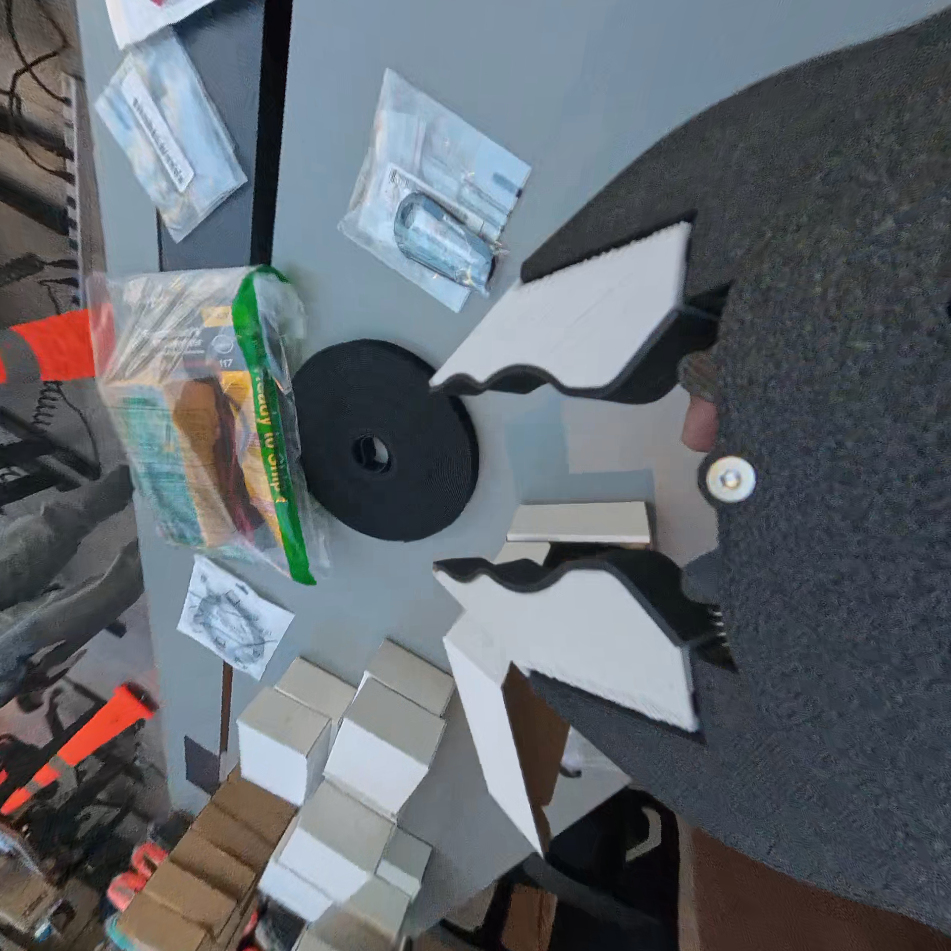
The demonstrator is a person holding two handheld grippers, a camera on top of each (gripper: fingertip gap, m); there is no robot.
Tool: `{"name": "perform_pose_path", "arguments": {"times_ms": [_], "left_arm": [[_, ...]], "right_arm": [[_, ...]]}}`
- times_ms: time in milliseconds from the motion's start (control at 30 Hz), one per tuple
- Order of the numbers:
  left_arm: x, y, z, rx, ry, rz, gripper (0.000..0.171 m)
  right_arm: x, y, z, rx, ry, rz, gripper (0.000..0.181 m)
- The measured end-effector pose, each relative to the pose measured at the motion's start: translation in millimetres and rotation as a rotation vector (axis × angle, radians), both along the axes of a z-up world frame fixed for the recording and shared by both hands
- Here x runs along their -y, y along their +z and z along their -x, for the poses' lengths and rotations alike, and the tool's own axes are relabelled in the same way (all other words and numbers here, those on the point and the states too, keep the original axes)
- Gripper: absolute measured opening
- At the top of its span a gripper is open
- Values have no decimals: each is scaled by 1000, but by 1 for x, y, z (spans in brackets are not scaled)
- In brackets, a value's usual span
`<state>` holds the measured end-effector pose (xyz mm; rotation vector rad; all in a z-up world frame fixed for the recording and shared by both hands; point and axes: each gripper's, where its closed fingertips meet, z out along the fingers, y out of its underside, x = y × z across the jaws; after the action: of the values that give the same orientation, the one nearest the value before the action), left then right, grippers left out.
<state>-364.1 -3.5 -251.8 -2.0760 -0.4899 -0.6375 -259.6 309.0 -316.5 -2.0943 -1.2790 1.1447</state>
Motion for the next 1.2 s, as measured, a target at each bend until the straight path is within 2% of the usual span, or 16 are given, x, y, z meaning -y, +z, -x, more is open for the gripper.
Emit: {"name": "perform_pose_path", "arguments": {"times_ms": [67,133,233,300,400,500,567,700,800,900,967,1000,1200], "left_arm": [[-2,6,5,31,39,-34,112],[0,10,16,14,62,-21,110],[10,7,26,-13,46,56,109],[17,5,31,-46,66,85,108],[22,7,31,-25,111,84,108],[28,4,28,-27,136,93,108],[30,-1,22,-22,132,110,107],[29,-9,9,1,100,140,107],[22,-8,2,0,69,148,107],[20,-6,0,-47,44,174,104],[20,-5,-2,-46,36,176,104],[20,-3,-2,-44,37,174,103],[26,-6,-8,-8,52,166,99]], "right_arm": [[-5,-28,13,64,15,-11,64],[-3,-48,32,105,104,-52,67],[7,-79,59,209,291,-199,61],[-3,-100,68,307,321,-303,62],[-36,-111,71,380,204,-346,61],[-82,-121,50,485,18,-367,62],[-107,-134,33,571,-57,-371,74],[-126,-164,14,671,-109,-264,91],[-119,-181,17,668,-96,-181,101],[-118,-179,21,654,-84,-191,90],[-113,-176,23,631,-51,-206,54],[-111,-175,21,630,-47,-214,49],[-100,-169,0,583,-60,-187,43]]}}
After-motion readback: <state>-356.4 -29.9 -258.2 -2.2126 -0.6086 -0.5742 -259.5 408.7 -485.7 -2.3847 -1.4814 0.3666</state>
